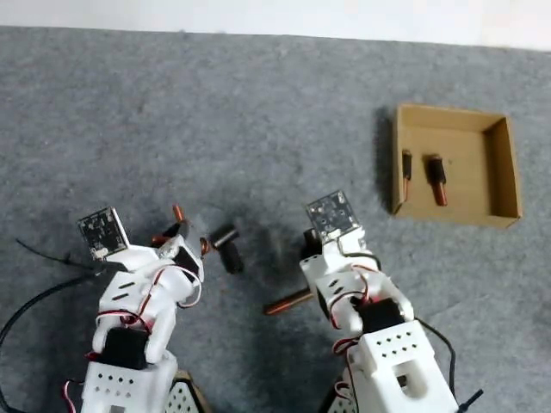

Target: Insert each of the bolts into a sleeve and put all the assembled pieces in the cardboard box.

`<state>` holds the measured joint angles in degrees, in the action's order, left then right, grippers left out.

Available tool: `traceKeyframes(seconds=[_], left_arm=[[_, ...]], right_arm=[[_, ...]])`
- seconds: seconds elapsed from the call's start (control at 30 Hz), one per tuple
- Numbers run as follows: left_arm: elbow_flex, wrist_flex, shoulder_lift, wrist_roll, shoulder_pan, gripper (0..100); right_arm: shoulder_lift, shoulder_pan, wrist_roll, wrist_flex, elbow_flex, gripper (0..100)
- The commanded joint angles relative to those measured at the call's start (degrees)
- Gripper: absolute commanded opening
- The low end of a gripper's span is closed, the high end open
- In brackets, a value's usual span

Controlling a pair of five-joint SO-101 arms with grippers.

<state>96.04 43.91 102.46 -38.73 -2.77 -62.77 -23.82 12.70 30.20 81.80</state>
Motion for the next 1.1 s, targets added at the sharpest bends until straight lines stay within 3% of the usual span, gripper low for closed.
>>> traceKeyframes(seconds=[0.0,0.17,0.47,0.6,0.83,1.07], left_arm=[[1.10,-1.49,1.63,0.18,0.31,0],[0.84,2.29,1.27,2.37,-5.67,0],[-2.59,2.29,-6.37,2.64,-4.79,0],[-6.73,1.93,-16.84,2.64,-2.95,0],[-15.34,-5.45,-42.51,2.64,0.48,0],[-27.91,-5.63,-66.95,2.55,4.09,0]], right_arm=[[-1.19,0.75,-0.18,-1.63,-0.31,0.6],[-1.19,0.75,-0.18,-1.63,-0.31,0.6],[-1.01,0.75,-0.18,-1.63,-0.22,0.6],[-0.92,0.75,-0.18,-1.63,-0.22,0.6],[-0.92,0.75,-0.18,-1.63,-0.22,0.6],[-1.01,0.75,-0.18,-1.63,-0.22,0.9]])
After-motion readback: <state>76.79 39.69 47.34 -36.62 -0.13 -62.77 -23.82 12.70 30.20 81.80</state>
